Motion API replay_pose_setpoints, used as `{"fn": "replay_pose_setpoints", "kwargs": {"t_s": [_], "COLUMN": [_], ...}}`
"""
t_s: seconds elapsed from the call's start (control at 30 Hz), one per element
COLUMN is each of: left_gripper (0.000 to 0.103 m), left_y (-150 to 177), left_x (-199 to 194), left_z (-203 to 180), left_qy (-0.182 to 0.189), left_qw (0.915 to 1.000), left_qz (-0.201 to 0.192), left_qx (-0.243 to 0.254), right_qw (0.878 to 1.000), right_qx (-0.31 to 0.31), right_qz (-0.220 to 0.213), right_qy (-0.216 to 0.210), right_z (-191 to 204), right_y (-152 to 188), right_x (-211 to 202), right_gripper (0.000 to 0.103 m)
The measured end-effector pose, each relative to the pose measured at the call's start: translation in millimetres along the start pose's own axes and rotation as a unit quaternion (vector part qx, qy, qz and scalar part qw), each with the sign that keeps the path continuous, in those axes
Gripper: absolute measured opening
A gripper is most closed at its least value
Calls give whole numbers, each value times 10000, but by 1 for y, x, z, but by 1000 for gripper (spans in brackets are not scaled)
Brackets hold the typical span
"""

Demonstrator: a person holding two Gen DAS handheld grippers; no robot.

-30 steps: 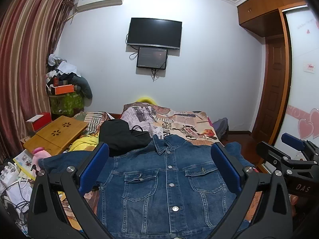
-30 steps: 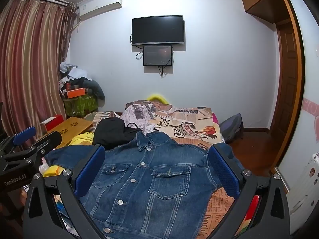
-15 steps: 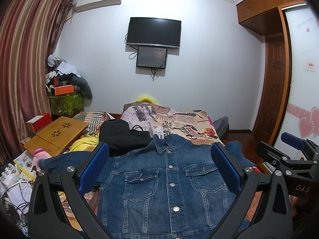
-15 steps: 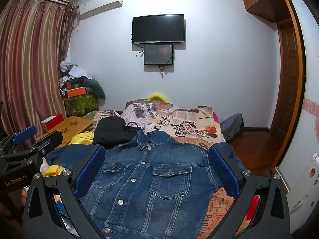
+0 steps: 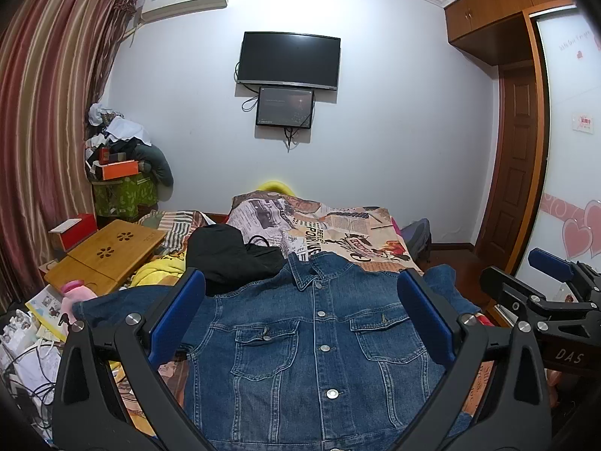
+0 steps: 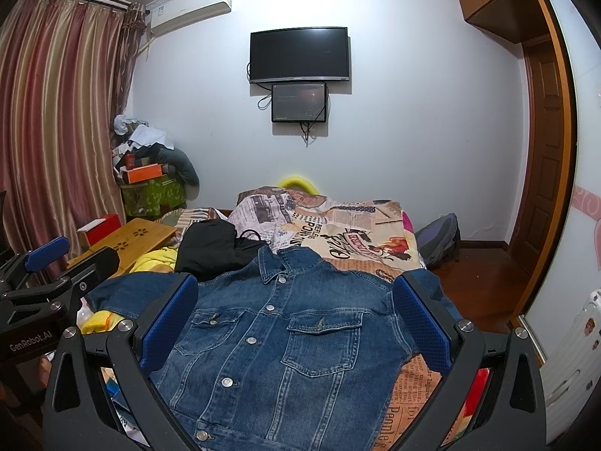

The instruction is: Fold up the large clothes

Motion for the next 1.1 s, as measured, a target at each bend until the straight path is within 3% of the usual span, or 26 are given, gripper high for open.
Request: {"fn": "replay_pose_setpoints", "kwargs": {"t_s": [1.1], "left_gripper": [103], "left_y": [3], "left_x": [17], "left_z": [5], "left_qy": [0], "left_qw": [9999], "left_qz": [150], "left_qx": [7], "right_qw": [9999], "right_qx": [89], "right_qz": [131], "right_qy": [31], "right_z": [-8], "right_y": [0], "right_x": [12], "right_gripper": [103]}}
Point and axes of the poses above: each gripper's, at about its wrist camera, not at the fingertips, and x roughly the way its jaws point, z to its left, y to its underside, the point moved 4 cm from there along x, roughly the way its jaws point, and after that the axes turned 9 degrees about -y, right-handed, at the moved point
